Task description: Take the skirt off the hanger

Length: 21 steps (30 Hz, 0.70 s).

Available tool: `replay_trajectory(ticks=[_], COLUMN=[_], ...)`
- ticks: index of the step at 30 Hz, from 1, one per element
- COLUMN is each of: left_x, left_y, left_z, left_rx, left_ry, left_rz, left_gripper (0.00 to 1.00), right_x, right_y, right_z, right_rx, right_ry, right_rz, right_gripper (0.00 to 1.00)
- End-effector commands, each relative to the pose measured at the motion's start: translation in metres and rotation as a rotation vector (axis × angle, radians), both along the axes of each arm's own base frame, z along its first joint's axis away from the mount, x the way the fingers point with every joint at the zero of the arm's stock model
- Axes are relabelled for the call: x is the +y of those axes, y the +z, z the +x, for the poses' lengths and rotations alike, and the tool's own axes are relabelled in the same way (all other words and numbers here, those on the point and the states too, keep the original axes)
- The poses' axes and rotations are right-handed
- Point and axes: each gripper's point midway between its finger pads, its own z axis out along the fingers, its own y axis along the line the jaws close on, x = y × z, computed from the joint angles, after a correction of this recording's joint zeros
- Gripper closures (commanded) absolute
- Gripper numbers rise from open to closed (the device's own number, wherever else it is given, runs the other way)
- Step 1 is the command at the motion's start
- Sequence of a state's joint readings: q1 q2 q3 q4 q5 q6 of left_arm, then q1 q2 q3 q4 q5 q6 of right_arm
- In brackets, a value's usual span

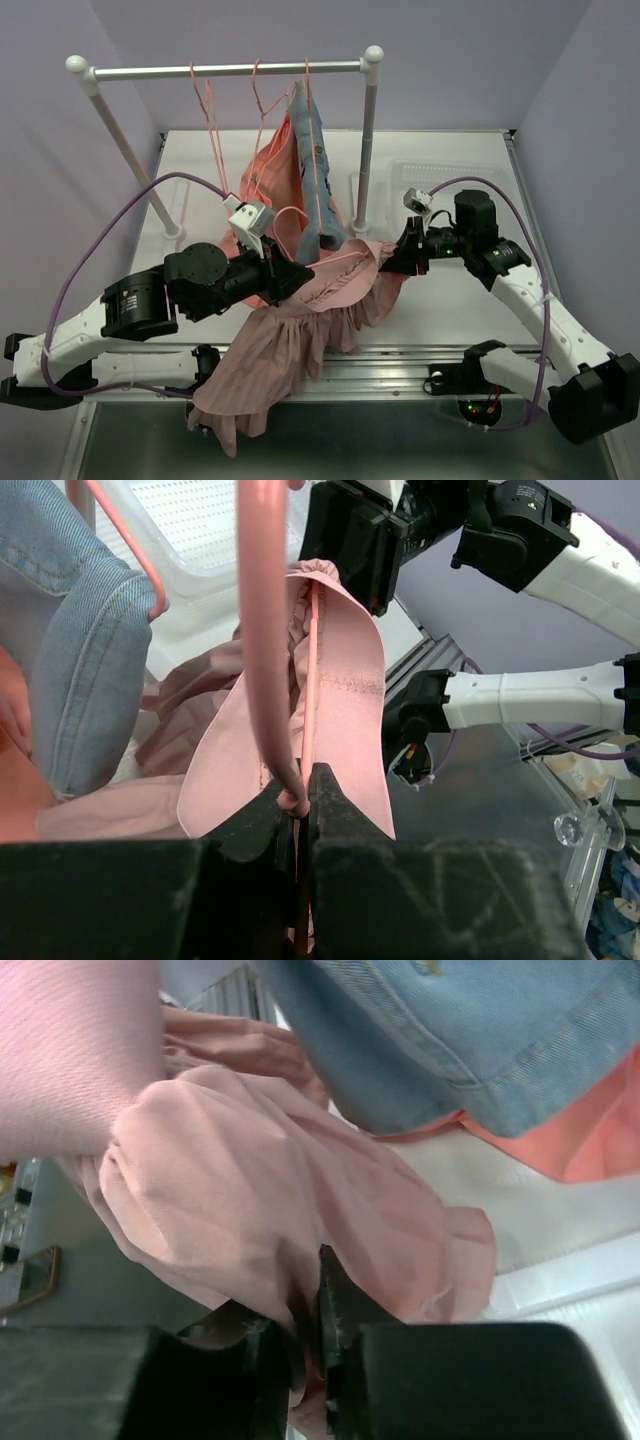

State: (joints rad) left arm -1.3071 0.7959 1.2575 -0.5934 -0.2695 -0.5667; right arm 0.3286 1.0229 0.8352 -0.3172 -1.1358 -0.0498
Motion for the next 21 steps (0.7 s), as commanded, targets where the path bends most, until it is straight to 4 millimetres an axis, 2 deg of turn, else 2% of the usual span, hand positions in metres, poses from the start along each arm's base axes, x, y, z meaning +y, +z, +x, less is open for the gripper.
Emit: replay_trajectory(ticks=[1, 4, 5, 6, 10, 12, 15, 16, 21], left_x=[0.007, 0.011, 0.013, 0.014, 0.019, 0.020, 0.017, 0.017, 0.021], left_y=[0.038, 0.037, 0.035, 0.035, 0.034, 0.027, 0.015, 0.014, 0.024], left_z=[-0.001, -0.001, -0.001, -0.002, -0.006, -0.010, -0.017, -0.018, -0.024], left_rx=[-0.018, -0.015, -0.008, -0.007, -0.003, 0.002, 0.024, 0.024, -0.001], left_ry=[0.014, 0.022, 0.025, 0.025, 0.008, -0.010, -0.050, -0.060, -0.089], left_rz=[-0.137, -0.138, -0.135, -0.133, -0.139, -0.115, -0.080, -0.080, -0.152], left_gripper=[1.00, 1.00, 1.00, 1.00, 1.00, 1.00, 1.00, 1.00, 1.00], right_x=[-0.005, -0.018, -0.033, -0.041, -0.069, -0.084, -0.092, -0.092, -0.089], right_y=[0.016, 0.010, 0.004, 0.000, -0.006, -0.010, -0.014, -0.022, -0.038], right_z=[0.039, 0.067, 0.091, 0.101, 0.125, 0.135, 0.141, 0.141, 0.128], right_rx=[-0.117, -0.024, -0.018, -0.002, 0.055, 0.099, 0.146, 0.169, 0.192], right_ry=[-0.203, -0.432, -0.601, -0.680, -0.854, -0.917, -0.922, -0.922, -0.879], right_rz=[-0.034, -0.075, -0.119, -0.137, -0.152, -0.146, -0.140, -0.163, -0.181], right_gripper=[0.99, 0.99, 0.99, 0.99, 0.99, 0.99, 0.99, 0.99, 0.99])
